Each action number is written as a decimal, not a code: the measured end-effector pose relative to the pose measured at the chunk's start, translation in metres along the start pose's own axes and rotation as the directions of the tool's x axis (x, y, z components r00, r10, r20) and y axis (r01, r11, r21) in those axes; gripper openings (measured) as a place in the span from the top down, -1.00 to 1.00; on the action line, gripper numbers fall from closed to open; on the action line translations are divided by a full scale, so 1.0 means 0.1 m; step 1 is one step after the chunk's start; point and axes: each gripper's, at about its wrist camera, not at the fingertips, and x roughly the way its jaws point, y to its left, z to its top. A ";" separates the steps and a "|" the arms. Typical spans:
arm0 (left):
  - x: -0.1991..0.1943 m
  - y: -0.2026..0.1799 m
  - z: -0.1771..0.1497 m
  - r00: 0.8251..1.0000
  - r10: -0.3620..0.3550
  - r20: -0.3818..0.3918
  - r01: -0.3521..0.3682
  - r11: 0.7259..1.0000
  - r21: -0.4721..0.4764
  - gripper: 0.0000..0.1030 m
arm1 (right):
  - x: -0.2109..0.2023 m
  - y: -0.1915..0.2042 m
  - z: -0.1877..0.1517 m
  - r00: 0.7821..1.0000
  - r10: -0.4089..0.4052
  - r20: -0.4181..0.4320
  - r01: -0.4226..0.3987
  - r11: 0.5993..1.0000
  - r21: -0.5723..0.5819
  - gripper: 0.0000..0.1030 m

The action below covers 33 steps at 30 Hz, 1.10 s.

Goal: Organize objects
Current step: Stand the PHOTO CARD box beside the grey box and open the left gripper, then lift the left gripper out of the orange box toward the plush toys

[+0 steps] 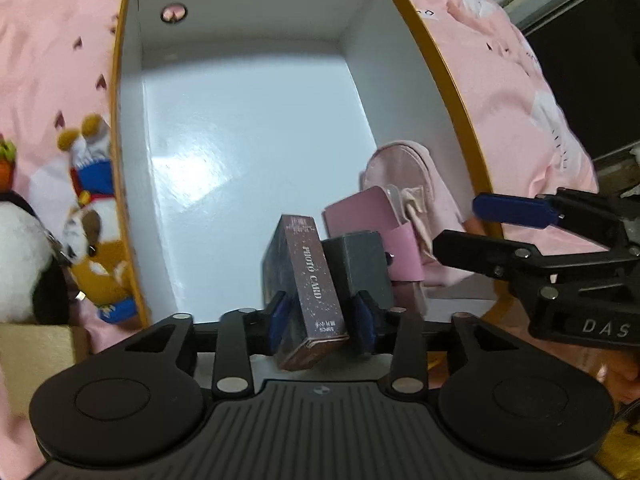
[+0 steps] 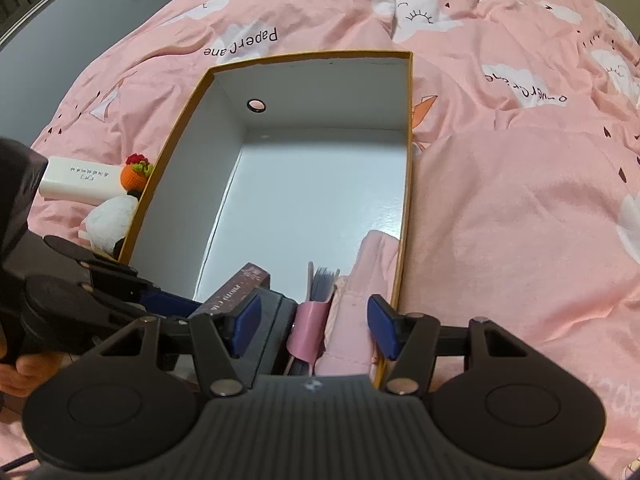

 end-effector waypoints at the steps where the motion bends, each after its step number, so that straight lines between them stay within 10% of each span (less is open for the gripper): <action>1: 0.01 -0.02 -0.02 1.000 0.028 0.001 -0.028 0.999 0.023 0.44 | 0.00 0.01 0.00 1.000 -0.002 0.003 0.002 1.000 -0.004 -0.18; 11: 0.26 0.03 -0.21 0.999 -0.037 0.007 0.037 0.980 -0.194 0.47 | 0.00 0.04 -0.02 0.999 -0.025 0.024 0.026 0.999 -0.031 -0.18; 23: 0.13 0.09 -0.24 0.985 -0.171 0.023 0.173 0.974 -0.145 0.13 | 0.00 0.20 -0.07 0.998 -0.070 -0.004 0.067 0.977 -0.201 0.08; 33: 0.12 0.08 -0.22 0.981 -0.192 0.031 0.194 0.973 -0.125 0.36 | 0.42 0.46 -0.05 0.966 -0.238 -0.100 0.143 0.815 -0.561 0.12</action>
